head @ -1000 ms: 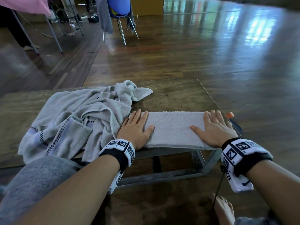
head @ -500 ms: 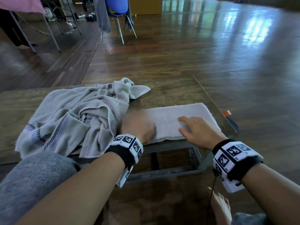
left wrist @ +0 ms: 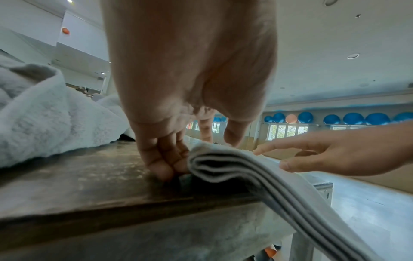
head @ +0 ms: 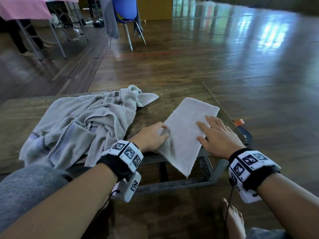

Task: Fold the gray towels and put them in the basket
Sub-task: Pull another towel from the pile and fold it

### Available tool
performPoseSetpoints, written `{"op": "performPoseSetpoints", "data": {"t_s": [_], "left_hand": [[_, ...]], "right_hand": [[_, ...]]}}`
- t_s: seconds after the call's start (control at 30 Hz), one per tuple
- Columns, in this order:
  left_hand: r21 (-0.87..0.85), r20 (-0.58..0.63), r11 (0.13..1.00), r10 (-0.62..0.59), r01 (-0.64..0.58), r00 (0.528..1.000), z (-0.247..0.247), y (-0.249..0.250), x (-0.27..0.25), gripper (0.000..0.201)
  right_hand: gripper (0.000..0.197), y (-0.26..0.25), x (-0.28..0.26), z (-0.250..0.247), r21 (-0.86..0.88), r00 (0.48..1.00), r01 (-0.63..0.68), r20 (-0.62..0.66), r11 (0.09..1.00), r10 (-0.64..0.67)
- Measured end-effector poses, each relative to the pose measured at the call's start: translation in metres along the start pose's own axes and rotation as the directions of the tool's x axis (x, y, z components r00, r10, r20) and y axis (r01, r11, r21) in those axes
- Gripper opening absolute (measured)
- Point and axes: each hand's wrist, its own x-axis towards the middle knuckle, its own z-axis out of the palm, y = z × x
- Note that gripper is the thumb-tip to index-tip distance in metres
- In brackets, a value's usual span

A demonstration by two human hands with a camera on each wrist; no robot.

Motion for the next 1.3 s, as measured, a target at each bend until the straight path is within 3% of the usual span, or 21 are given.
{"op": "performPoseSetpoints", "data": {"t_s": [0.1,0.23,0.3,0.37,0.5,0.6,0.73,0.8,0.87,0.97,1.03,1.1,1.17,1.23,1.3], "left_hand": [[-0.083,0.057,0.996,0.024,-0.019,0.998,-0.004,-0.003,-0.01,0.022],[-0.06,0.186,0.995,0.088,-0.078,0.979,-0.013,-0.008,-0.024,0.045],[-0.025,0.26,0.992,0.129,-0.127,0.957,-0.014,-0.011,-0.029,0.059],[-0.001,0.259,0.988,0.152,-0.157,0.954,-0.012,-0.014,-0.031,0.071],[0.076,0.096,0.964,0.246,-0.253,0.965,-0.002,-0.017,-0.033,0.073],[0.111,-0.044,0.935,0.344,-0.338,0.938,-0.002,-0.017,-0.029,0.047],[0.083,-0.228,0.919,0.394,-0.385,0.89,-0.004,-0.014,-0.021,0.014],[0.053,-0.31,0.901,0.424,-0.43,0.851,-0.005,-0.009,-0.017,0.012],[0.028,-0.396,0.897,0.415,-0.441,0.819,-0.008,-0.003,-0.014,0.01],[-0.054,-0.471,0.926,0.307,-0.375,0.827,-0.015,0.004,-0.009,0.011],[-0.134,-0.482,0.939,0.216,-0.315,0.849,-0.022,0.007,-0.005,0.019],[-0.15,-0.484,0.962,0.129,-0.227,0.866,-0.028,0.007,0.002,0.03],[-0.148,-0.416,0.984,0.033,-0.103,0.909,-0.03,0.006,0.011,0.039],[-0.127,-0.311,0.991,-0.071,0.033,0.948,-0.026,0.002,0.019,0.044],[-0.129,-0.202,0.981,-0.169,0.145,0.965,-0.017,-0.002,0.024,0.046]], "right_hand": [[0.054,0.004,-0.004,0.0,-0.009,0.996,-0.024,-0.086,1.0,0.023],[0.045,0.003,-0.007,0.004,0.111,1.0,0.012,-0.019,0.994,-0.01],[0.046,0.003,-0.009,0.005,0.142,0.999,0.029,0.013,0.989,-0.032],[0.053,0.004,-0.011,0.007,0.153,0.996,0.046,0.067,0.987,-0.057],[0.074,0.006,-0.013,0.006,0.165,0.988,0.073,0.125,0.984,-0.095],[0.09,0.007,-0.017,0.004,0.123,0.979,0.116,0.152,0.986,-0.134],[0.118,-0.001,-0.027,0.012,-0.09,0.968,0.228,0.129,0.97,-0.216],[0.115,-0.009,-0.03,0.017,-0.134,0.965,0.262,0.06,0.956,-0.256],[0.09,-0.015,-0.029,0.016,-0.033,0.959,0.278,-0.039,0.96,-0.28],[0.035,-0.019,-0.022,0.005,0.265,0.936,0.336,-0.197,0.904,-0.29],[0.011,-0.02,-0.017,-0.006,0.485,0.943,0.305,-0.274,0.82,-0.189],[0.029,-0.022,-0.01,-0.019,0.694,0.977,0.16,-0.213,0.702,-0.011],[0.029,-0.023,-0.002,-0.026,0.832,0.997,0.0,-0.043,0.555,0.064],[0.027,-0.024,0.005,-0.026,0.83,0.989,-0.148,0.131,0.539,0.07],[0.028,-0.024,0.01,-0.021,0.773,0.969,-0.24,0.229,0.587,0.095]]}}
